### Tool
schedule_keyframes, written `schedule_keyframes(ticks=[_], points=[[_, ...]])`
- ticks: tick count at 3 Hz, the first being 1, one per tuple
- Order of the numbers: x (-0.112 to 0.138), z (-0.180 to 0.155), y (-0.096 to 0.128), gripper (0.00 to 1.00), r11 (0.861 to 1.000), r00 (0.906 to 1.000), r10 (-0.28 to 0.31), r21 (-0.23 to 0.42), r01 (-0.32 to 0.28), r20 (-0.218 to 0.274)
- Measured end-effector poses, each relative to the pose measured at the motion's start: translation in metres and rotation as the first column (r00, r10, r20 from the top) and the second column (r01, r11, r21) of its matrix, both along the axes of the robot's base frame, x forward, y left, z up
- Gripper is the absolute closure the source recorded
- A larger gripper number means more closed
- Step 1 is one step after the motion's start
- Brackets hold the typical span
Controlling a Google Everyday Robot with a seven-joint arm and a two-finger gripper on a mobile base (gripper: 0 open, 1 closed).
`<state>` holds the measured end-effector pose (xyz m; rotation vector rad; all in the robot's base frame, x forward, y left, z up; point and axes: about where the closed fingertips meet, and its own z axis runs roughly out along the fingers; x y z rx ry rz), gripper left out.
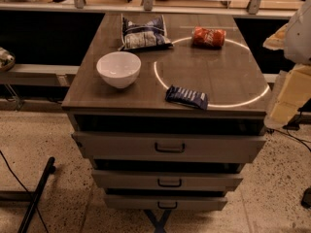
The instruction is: Pick rxbar blueberry
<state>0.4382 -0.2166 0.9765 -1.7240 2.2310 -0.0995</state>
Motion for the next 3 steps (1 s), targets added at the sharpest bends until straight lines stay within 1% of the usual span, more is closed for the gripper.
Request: schedule_keyframes(ticks=[1,2,3], points=[[0.000,0.000,0.000,0.00,1.000,1.0000,0.000,0.000,0.000,0.000],[0.002,0.000,0.002,0.00,1.000,0.9999,0.010,-0.016,-0.010,-0.003],[0.027,-0.010,0.013,0.00,0.999,0.9988,0.008,-0.036,-0.009,-0.049]])
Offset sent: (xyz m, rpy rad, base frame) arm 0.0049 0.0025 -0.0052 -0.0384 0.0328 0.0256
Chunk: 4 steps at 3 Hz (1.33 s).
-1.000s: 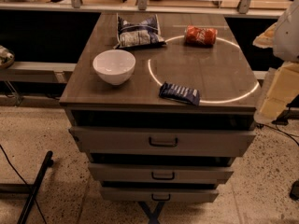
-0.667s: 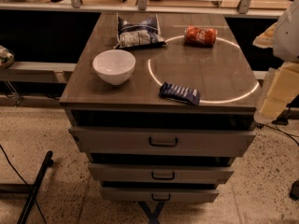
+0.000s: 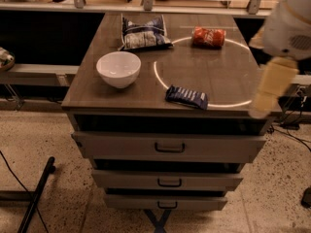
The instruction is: Pick rxbar blueberry
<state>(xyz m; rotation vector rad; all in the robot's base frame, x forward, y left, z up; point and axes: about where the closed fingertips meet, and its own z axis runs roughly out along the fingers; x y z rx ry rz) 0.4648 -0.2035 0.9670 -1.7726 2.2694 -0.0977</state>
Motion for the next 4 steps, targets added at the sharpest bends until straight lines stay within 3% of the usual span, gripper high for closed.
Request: schedule_keyframes(ticks=[1,2,3,4], points=[[0.051,-0.034,0.038,0.00,1.000,0.9962,-0.022,-0.017,0.020,-0.084],[0.085,-0.075,0.064,0.00,0.997,0.9872,-0.071,-0.032,0.067,-0.142],[0.090,-0.111,0.078,0.00,0.993,0.9756,-0.116,-0.033,0.112,-0.186],[0.076,-0.153,0.096,0.02,0.991,0.9649,-0.133,-0.027,0.131,-0.226]])
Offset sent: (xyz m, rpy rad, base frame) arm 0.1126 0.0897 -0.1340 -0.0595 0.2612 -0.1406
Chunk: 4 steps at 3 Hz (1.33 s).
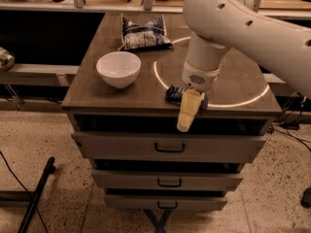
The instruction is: Pick rxbar blueberry
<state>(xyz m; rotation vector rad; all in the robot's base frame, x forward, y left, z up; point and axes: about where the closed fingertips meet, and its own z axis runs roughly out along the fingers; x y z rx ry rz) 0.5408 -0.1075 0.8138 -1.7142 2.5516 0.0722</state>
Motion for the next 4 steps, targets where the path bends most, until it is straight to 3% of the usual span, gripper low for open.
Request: schedule_keyframes(ticks=[2,3,4], points=[[0.0016,0.0019,0.0000,0.48,1.000,1.0000,0.002,0.001,-0.002,0.007],[0.0017,0.0060,0.0001,0.78,1.000,1.0000,0.003,0.001,-0.003,0.007],[0.0017,0.0066,0.0001,0.99,1.000,1.0000,0.003,0.001,-0.003,0.007]])
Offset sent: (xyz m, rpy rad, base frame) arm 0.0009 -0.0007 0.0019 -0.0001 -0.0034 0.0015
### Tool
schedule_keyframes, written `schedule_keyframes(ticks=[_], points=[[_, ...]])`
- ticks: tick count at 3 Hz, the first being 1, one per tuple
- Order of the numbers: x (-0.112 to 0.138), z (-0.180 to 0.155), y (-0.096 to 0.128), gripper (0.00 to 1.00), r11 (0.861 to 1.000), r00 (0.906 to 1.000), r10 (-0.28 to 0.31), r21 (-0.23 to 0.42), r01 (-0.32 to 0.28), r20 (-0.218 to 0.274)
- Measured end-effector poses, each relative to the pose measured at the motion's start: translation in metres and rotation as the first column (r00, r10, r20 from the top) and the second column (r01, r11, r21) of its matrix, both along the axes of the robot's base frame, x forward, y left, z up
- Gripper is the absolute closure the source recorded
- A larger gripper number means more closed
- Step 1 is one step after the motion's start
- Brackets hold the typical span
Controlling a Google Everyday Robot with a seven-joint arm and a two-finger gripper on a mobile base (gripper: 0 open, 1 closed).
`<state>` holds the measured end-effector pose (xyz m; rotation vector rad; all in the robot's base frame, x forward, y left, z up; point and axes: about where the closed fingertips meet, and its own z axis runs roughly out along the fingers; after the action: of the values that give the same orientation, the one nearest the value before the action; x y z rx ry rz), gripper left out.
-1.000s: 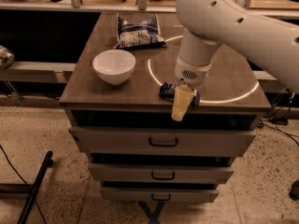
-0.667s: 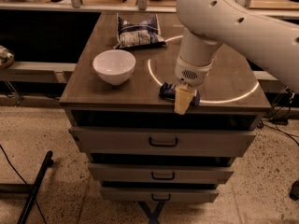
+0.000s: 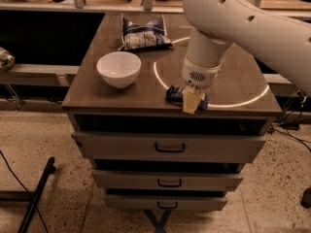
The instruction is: Pick rxbar blueberry
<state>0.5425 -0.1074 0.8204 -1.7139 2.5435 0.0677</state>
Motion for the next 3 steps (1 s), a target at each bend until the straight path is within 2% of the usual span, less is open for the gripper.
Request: schedule_keyframes(ticks=[3], points=[[-0.0001,0.0096,0.0001,1.00,1.000,1.0000,0.000,0.001,0.000,0.000]])
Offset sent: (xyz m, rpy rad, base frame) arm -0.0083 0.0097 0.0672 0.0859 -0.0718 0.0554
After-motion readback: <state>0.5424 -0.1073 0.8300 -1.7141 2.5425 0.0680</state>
